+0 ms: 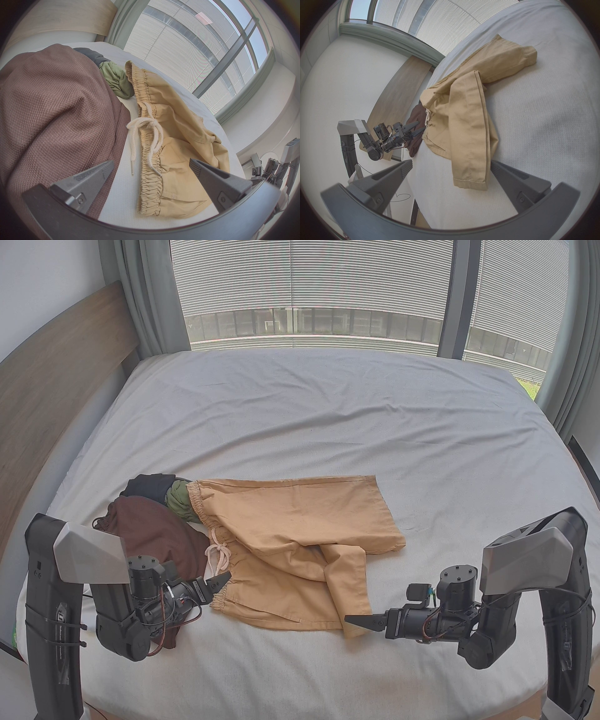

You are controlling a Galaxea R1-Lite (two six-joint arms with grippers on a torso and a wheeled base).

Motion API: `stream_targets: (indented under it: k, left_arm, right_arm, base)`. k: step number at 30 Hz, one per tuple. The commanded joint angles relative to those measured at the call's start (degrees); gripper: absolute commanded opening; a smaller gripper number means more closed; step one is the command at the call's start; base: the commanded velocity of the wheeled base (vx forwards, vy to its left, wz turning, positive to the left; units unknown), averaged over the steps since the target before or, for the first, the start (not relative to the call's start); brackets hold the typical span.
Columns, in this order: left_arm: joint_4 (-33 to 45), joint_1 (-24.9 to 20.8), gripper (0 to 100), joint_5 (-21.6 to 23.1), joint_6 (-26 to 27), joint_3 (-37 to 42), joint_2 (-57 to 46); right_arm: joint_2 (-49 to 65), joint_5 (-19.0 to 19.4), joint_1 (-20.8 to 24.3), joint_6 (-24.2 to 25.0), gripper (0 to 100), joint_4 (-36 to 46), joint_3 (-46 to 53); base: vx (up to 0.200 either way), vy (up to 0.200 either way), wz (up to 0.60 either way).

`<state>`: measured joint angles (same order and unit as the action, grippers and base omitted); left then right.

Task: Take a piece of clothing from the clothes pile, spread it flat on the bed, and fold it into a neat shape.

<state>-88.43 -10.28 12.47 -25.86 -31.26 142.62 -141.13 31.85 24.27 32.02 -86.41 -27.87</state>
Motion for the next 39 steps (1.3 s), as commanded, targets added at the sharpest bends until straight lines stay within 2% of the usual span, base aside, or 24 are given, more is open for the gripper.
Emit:
stream_targets:
  k: [1,11,20,28,29,39]
  left_arm:
    - [-0.08,-0.01,100,0.01,0.02,-0.12,0.12]
    - [-0.08,-0.01,100,0.01,0.02,-0.38,0.2]
    - [0.01,-0.01,100,-0.08,0.02,-0.47,0.2]
    - [0.01,-0.01,100,0.01,0.02,-0.47,0.47]
    - [-0.08,-0.01,100,0.01,0.02,-0.47,0.82]
    - [-0.08,-0.27,100,0.01,0.02,-0.47,0.91]
  right_arm:
    - [1.65,0.23,-0.01,0.23,100,-0.43,0.01]
    - [0.33,0.67,-0.1,2.6,100,-2.01,-2.45]
    - [-5.03,0.58,-0.19,5.86,100,-2.1,-9.75]
    - [-5.82,0.75,-0.1,5.94,100,-2.36,-11.51]
    - [-5.47,0.75,-0.1,5.94,0,-2.36,-11.42]
    - [-2.75,0.67,-2.3,5.94,0,-2.36,-10.89]
  base:
    - [0.0,0.0,0.0]
    - [0.0,0.0,0.0]
    - [0.0,0.0,0.0]
    - [0.0,0.0,0.0]
    - [0.0,0.0,0.0]
    - [0.0,0.0,0.0]
